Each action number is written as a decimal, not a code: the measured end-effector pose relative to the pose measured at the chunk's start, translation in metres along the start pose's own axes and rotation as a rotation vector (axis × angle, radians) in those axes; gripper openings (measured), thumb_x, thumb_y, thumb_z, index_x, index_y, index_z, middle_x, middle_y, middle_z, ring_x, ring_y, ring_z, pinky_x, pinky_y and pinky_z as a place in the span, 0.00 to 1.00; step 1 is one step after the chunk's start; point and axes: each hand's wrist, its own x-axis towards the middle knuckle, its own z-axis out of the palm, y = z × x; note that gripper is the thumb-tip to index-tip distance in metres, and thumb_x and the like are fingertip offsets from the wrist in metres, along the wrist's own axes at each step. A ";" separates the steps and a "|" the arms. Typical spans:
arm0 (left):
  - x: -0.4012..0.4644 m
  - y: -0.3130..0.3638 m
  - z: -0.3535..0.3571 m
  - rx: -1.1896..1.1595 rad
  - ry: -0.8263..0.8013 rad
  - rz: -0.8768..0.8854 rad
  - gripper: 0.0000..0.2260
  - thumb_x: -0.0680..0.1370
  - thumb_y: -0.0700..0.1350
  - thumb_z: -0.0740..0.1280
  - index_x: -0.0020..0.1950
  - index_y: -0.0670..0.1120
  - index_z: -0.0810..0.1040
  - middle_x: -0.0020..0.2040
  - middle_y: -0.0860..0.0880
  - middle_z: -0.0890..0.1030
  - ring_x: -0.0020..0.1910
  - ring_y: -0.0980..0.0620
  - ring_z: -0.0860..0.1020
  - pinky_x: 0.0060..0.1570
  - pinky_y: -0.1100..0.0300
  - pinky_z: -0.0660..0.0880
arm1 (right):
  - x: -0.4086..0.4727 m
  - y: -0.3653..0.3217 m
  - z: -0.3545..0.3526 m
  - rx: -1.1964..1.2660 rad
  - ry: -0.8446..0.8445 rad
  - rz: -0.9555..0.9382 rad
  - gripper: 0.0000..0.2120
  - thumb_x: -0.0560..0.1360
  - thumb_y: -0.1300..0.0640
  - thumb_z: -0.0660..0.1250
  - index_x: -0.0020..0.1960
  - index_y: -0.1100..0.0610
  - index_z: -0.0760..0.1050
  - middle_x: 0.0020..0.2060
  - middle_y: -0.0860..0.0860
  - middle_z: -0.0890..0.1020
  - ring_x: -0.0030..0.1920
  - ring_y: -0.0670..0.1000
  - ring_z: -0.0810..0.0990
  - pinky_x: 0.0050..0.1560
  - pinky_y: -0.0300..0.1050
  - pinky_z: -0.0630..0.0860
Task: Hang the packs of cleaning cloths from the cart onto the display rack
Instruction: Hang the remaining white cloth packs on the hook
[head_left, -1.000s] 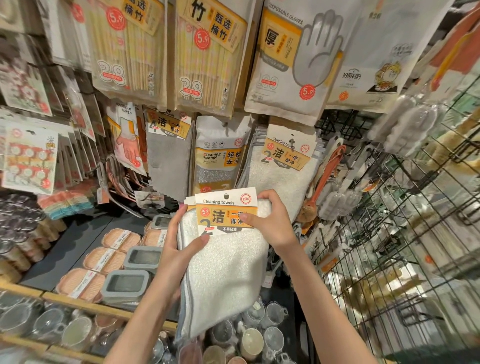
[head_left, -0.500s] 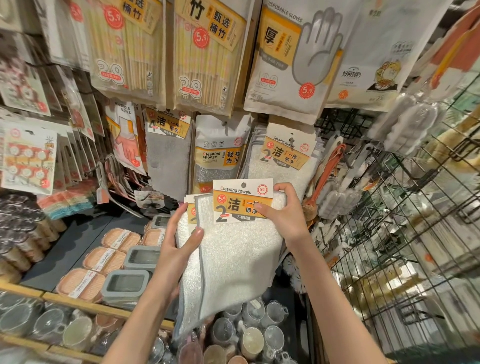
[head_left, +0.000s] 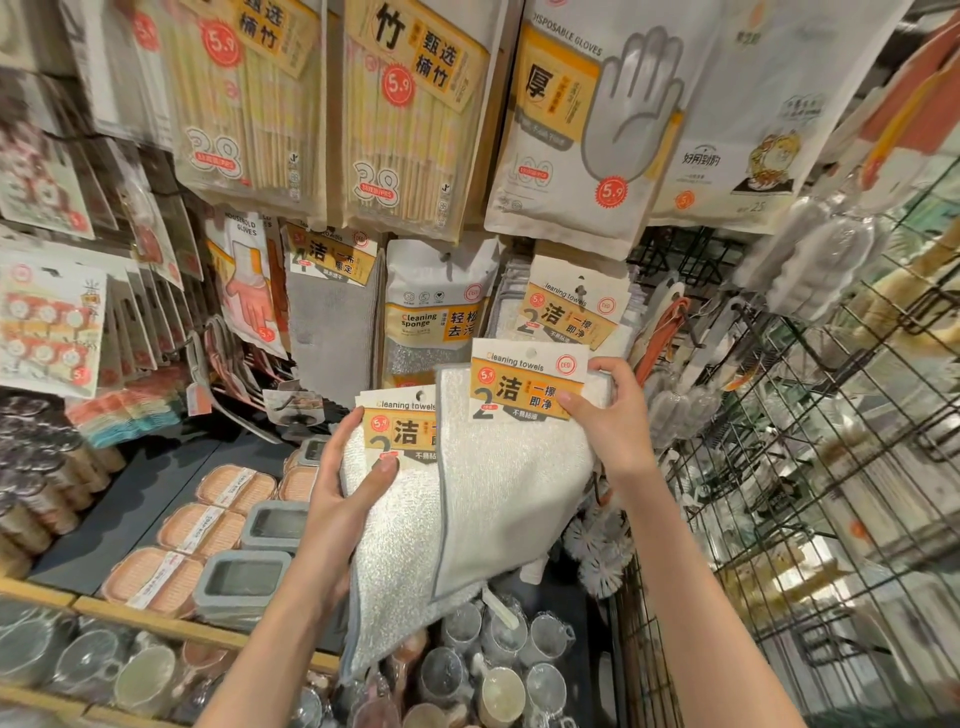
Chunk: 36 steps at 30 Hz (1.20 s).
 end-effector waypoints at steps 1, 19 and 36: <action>0.000 0.002 0.001 -0.011 -0.007 -0.004 0.26 0.69 0.47 0.75 0.64 0.63 0.74 0.60 0.49 0.81 0.58 0.49 0.81 0.56 0.49 0.78 | 0.004 -0.001 -0.002 0.010 0.034 -0.007 0.16 0.71 0.66 0.70 0.55 0.56 0.70 0.51 0.42 0.76 0.57 0.47 0.74 0.57 0.42 0.74; 0.016 0.007 0.003 0.034 0.011 0.018 0.24 0.72 0.42 0.70 0.62 0.65 0.73 0.57 0.53 0.83 0.58 0.49 0.80 0.56 0.49 0.77 | 0.067 -0.003 -0.012 0.015 0.299 0.003 0.16 0.72 0.66 0.70 0.53 0.53 0.68 0.53 0.49 0.74 0.56 0.51 0.76 0.54 0.46 0.76; 0.017 0.009 -0.005 0.067 0.046 0.045 0.25 0.69 0.48 0.75 0.62 0.68 0.74 0.65 0.50 0.78 0.62 0.46 0.77 0.62 0.39 0.72 | 0.105 0.001 -0.003 -0.182 0.378 0.032 0.17 0.71 0.64 0.71 0.59 0.60 0.71 0.50 0.50 0.74 0.51 0.48 0.73 0.48 0.37 0.68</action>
